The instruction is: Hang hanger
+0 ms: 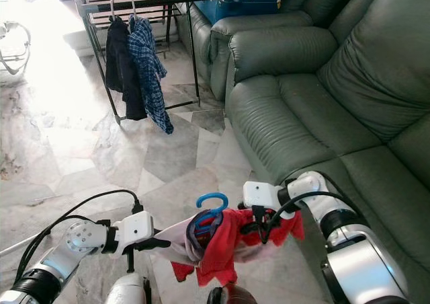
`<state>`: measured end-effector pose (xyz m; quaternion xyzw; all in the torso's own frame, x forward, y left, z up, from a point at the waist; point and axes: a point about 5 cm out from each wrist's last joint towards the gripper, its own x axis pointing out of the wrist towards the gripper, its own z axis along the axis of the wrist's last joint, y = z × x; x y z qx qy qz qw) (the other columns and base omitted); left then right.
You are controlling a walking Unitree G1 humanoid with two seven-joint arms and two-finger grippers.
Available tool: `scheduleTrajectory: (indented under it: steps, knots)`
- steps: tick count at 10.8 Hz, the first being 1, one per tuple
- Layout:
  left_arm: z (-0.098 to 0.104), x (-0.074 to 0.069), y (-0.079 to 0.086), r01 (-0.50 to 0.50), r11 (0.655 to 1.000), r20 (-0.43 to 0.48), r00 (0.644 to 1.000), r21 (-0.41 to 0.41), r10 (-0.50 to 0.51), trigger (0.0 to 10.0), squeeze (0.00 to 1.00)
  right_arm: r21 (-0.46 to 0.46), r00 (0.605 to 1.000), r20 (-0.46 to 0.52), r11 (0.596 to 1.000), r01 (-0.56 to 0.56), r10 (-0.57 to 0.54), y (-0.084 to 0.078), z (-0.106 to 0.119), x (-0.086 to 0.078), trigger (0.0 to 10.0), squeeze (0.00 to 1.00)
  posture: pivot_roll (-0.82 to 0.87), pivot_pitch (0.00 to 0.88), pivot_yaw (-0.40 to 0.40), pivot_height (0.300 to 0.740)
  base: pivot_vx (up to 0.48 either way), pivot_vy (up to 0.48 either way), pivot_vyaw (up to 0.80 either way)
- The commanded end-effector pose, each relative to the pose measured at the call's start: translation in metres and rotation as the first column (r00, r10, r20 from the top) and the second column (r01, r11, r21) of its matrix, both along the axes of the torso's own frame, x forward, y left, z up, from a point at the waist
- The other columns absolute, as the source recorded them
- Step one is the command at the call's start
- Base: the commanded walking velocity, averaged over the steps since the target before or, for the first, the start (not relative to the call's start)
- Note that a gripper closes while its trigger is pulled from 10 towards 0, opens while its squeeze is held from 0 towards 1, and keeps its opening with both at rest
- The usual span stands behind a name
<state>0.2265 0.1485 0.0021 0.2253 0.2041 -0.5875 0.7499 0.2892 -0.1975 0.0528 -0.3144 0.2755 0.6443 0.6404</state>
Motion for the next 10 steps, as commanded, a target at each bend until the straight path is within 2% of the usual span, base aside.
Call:
scheduleTrajectory:
  steps: [1, 5, 10]
  knots:
    - [0.006, 0.004, -0.004, 0.004, 1.0, 0.029, 1.0, -0.029, -0.003, 10.0, 0.0, -0.01, 1.0, -0.006, 1.0, 0.0, 0.0, -0.006, 0.003, 0.0, 0.0, 0.0, -0.01, 0.053, -0.055, 0.74, 0.0, 0.0, 0.0]
    - [0.015, 0.029, 0.005, -0.057, 0.998, 0.081, 0.995, 0.002, 0.056, 10.0, 0.0, -0.028, 1.0, 0.017, 0.999, 0.025, -0.025, -0.011, 0.009, 0.006, 0.0, 0.0, -0.01, 0.054, -0.06, 0.74, 0.0, 0.0, 0.0]
    - [0.011, 0.028, 0.007, -0.046, 0.999, 0.084, 0.996, 0.022, 0.044, 10.0, 0.0, -0.022, 1.0, 0.017, 0.999, 0.027, -0.026, -0.011, 0.009, 0.006, 0.0, 0.0, -0.01, 0.055, -0.059, 0.74, 0.0, 0.0, 0.0]
